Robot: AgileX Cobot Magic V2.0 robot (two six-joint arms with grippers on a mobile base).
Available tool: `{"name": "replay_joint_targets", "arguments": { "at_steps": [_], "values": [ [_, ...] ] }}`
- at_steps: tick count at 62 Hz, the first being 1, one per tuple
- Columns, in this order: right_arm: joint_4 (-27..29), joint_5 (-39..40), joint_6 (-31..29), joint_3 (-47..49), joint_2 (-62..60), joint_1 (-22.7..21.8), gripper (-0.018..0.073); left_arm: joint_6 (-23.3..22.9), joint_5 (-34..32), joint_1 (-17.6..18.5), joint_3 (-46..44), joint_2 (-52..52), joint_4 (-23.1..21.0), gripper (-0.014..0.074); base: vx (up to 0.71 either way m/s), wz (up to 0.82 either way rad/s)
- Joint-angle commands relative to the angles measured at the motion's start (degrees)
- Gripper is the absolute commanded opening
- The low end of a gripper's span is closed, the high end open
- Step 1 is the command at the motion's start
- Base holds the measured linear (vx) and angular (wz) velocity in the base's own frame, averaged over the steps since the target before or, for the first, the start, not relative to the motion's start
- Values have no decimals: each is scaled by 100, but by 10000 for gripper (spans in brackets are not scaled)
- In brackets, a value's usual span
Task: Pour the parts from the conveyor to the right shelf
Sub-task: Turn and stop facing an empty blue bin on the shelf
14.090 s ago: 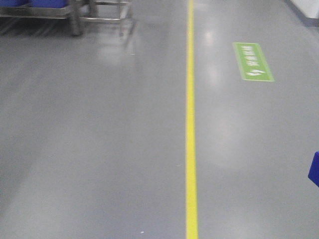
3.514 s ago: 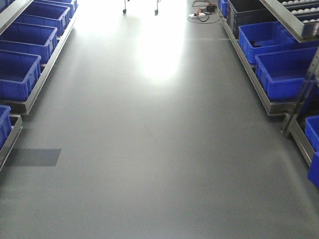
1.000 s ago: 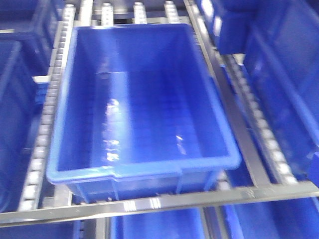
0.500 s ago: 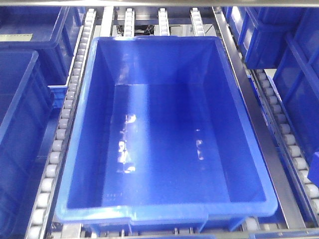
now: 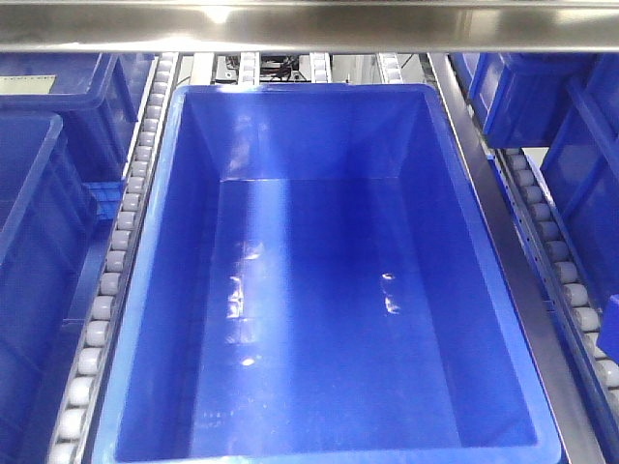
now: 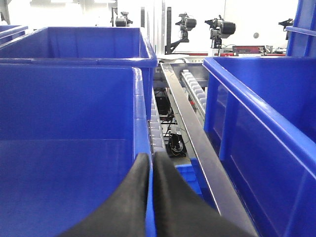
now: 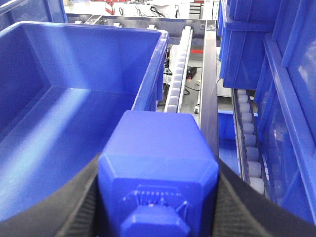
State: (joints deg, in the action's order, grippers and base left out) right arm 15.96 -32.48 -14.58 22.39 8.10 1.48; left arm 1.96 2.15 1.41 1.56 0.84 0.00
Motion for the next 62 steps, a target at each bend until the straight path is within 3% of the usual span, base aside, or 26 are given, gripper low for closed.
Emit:
{"name": "replay_joint_targets", "arguments": {
  "at_steps": [1,62],
  "values": [
    [30,434,-34,146,115,2,-5,-49,-443,4,177,60,0,-6,5,-1],
    [30,434,-34,146,115,2,-5,-49,-443,8,177,63,0,-6,1,0]
  ]
}}
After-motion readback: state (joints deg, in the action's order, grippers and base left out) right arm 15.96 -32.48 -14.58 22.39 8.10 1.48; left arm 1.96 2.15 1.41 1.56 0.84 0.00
